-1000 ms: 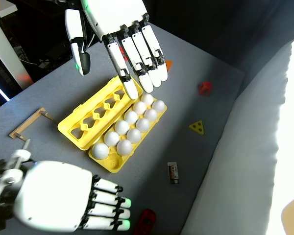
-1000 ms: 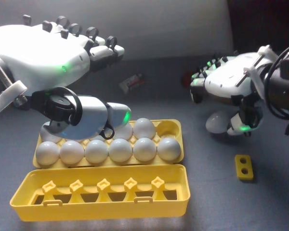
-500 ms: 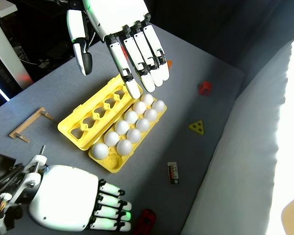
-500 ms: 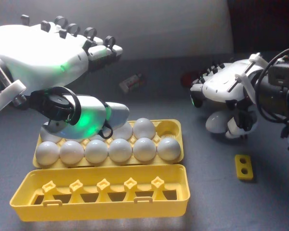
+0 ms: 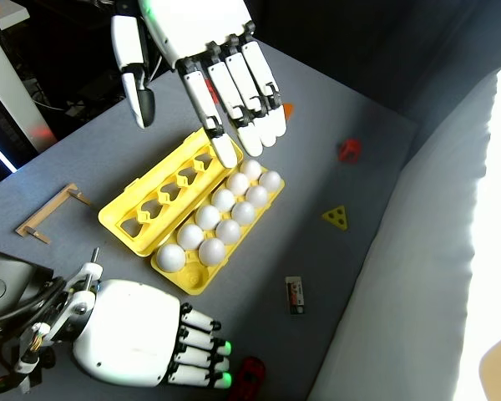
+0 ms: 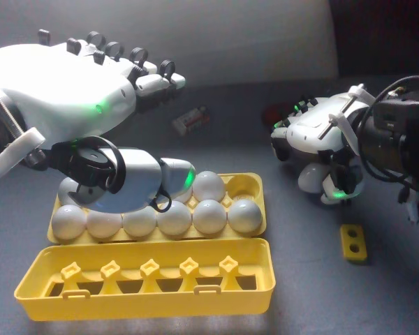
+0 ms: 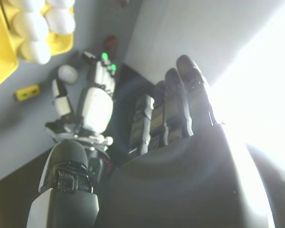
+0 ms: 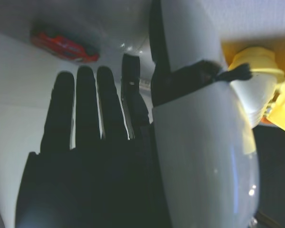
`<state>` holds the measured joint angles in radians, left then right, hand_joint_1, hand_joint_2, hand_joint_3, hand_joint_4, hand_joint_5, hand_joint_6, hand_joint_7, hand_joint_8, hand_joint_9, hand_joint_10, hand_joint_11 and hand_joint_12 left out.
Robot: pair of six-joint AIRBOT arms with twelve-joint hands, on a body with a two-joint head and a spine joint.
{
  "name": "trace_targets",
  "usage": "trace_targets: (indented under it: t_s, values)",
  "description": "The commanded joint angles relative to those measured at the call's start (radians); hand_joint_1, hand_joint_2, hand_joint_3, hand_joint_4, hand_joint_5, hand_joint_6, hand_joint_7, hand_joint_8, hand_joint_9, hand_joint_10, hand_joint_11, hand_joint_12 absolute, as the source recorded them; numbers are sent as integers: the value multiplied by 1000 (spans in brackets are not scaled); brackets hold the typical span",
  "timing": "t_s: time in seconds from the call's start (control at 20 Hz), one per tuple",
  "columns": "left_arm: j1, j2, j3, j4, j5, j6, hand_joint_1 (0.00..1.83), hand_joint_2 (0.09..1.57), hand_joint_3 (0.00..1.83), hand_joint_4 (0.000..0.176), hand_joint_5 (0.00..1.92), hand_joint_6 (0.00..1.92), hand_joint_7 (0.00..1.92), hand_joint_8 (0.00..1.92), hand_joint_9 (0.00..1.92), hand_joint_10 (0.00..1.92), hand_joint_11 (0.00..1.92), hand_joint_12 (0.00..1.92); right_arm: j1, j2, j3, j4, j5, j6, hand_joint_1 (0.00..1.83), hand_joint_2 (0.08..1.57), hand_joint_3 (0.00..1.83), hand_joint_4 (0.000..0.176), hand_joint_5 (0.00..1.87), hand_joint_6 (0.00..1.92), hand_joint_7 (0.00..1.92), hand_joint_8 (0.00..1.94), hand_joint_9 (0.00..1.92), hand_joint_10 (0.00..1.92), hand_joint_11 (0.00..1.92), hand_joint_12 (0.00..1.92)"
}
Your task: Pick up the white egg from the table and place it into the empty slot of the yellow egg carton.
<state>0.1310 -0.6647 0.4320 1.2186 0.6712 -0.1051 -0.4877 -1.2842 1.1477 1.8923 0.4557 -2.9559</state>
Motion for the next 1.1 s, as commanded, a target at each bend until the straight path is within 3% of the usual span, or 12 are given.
trace_targets:
  t_s: [0.0,0.45,0.7,0.8,0.85,0.95,1.05]
  values:
    - [-3,-4,-2,69,-16,-8,39,1256,0,55,38,0,63,2,108,2,0,493,6,1,5,-40,-5,-4,1264,995,0,0,112,885,82,2,62,17,0,3]
    - [6,-8,-14,63,-55,-9,40,1258,0,55,31,0,62,1,95,0,0,482,2,-8,22,-40,-7,-6,1244,996,0,0,150,906,80,5,51,12,6,3]
    - [6,-15,-23,59,-55,-9,30,1259,1,55,27,0,60,0,95,0,0,479,-5,-10,22,-40,-6,-7,1242,1002,1,0,262,957,142,26,72,21,0,2]
    - [3,-15,-22,56,-55,-9,29,1260,1,54,35,4,57,0,92,0,0,476,-5,-10,22,-40,-4,-7,1149,1018,9,0,427,1031,212,47,87,27,5,3]
    - [1,-15,-22,56,-55,-9,29,1260,1,54,45,8,58,0,92,0,0,474,-5,-10,22,-40,-4,-7,1072,1161,20,0,712,1241,242,42,94,32,3,0]
    - [-2,-16,-18,54,-55,-9,29,1260,1,54,46,8,57,0,92,0,0,473,-5,-11,22,-40,-4,-7,1052,1198,13,0,801,1285,317,56,90,35,17,13]
    - [-4,-16,-17,54,-58,-9,32,1260,1,54,44,6,57,0,92,0,0,470,-5,-11,22,-40,-4,-7,1055,1208,0,0,812,1283,419,6,91,75,0,282]
